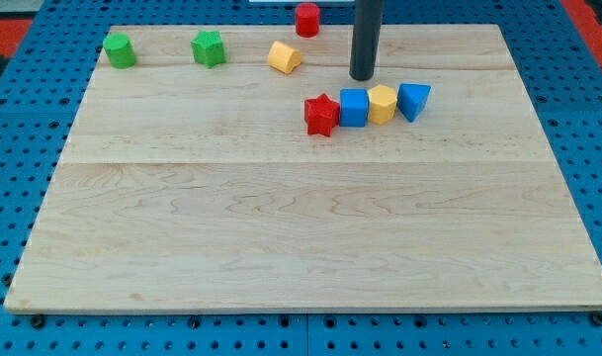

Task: Keep the yellow hexagon above the blue triangle

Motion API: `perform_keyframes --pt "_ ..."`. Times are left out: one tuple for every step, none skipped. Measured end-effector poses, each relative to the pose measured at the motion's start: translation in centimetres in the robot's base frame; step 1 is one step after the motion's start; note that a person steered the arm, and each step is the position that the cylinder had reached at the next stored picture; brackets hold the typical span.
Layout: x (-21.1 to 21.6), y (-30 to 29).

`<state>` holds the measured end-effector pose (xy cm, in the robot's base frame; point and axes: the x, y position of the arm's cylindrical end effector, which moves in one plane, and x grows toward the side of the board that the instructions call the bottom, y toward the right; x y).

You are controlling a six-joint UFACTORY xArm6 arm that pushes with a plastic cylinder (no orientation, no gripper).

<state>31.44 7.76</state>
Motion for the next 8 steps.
perform_keyframes --pt "4.8 1.0" --pt "9.8 2.9" --pt "11.4 8.5" --pt "8.5 11.5" --pt "9.2 16.0" --pt "10.8 16.2" --pt "8.2 16.4" --pt "3.9 16.0"
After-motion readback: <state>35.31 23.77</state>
